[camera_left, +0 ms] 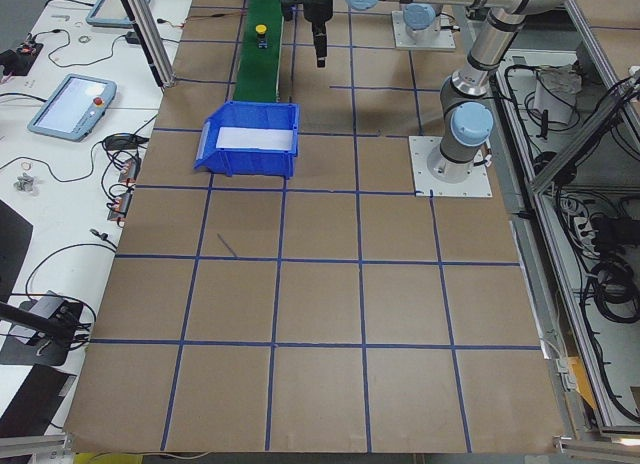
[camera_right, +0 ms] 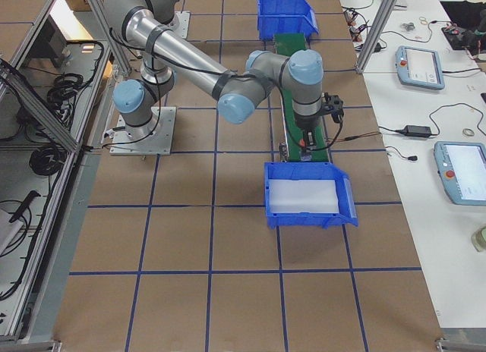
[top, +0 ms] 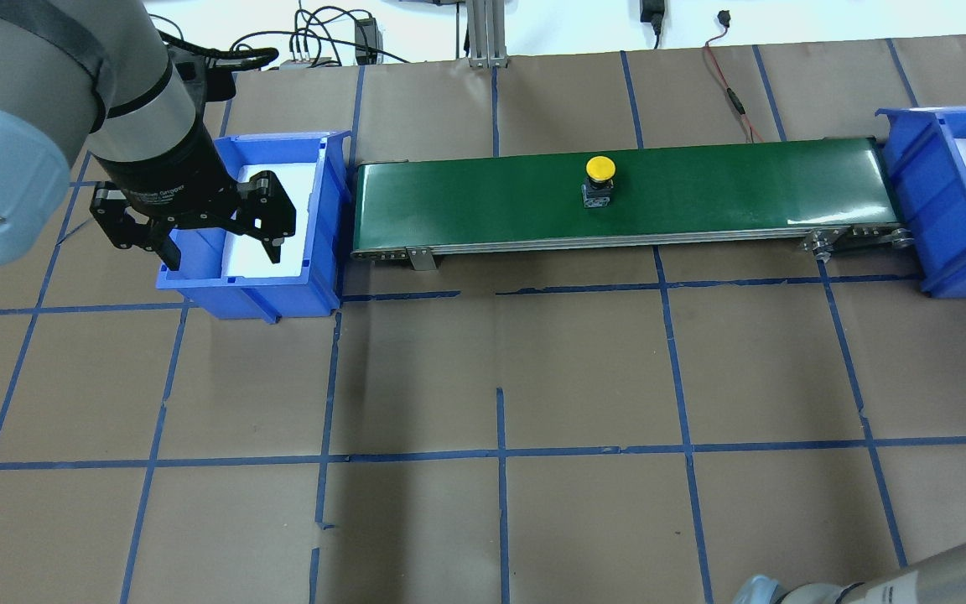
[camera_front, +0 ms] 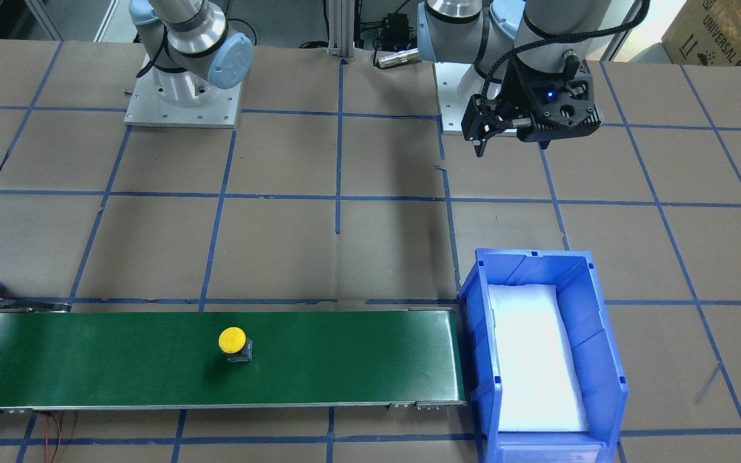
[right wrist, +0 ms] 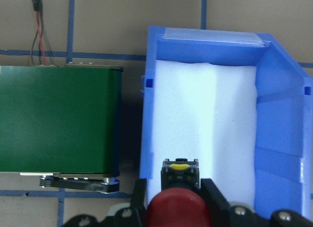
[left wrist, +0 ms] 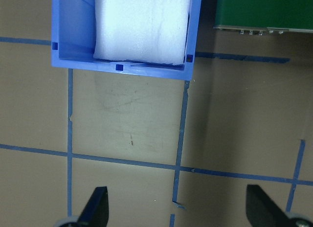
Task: Transport two buttons from left to right
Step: 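Carry the red button into the far blue bin and release it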
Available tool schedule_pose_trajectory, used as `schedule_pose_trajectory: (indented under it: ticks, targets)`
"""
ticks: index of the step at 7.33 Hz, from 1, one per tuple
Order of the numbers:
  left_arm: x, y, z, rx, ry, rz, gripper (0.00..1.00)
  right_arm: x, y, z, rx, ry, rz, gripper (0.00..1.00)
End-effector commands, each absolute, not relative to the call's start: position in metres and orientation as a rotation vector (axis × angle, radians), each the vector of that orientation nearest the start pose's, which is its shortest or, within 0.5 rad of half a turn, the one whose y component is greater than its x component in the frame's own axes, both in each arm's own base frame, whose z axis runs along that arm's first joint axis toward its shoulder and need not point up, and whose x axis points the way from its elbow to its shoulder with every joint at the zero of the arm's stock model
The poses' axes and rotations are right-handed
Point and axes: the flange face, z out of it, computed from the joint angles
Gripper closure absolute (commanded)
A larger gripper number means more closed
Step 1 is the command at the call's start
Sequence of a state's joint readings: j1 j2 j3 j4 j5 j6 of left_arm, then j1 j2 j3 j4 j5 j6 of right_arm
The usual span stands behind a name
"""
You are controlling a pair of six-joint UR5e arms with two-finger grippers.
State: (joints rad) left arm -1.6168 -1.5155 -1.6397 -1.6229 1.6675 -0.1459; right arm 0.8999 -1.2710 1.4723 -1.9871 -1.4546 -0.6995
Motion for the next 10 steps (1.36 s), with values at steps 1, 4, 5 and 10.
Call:
schedule_pose_trajectory:
  ticks: [1, 4, 5, 10]
  targets:
    - [-0.145, -0.455, 0.475, -0.149, 3.034, 0.088, 0.00, -0.323, -0.570, 0.382, -0.046, 3.122, -0.349, 0.70]
    - [-0.145, -0.454, 0.471, -0.146, 3.031, 0.102, 0.00, -0.338, -0.581, 0.298, 0.035, 3.052, -0.191, 0.71]
    - [-0.145, -0.454, 0.471, -0.146, 3.031, 0.102, 0.00, -0.342, -0.584, 0.286, 0.050, 3.061, -0.187, 0.71]
    - [-0.145, -0.455, 0.469, -0.145, 3.031, 0.106, 0.00, -0.342, -0.575, 0.256, 0.060, 3.076, -0.127, 0.01]
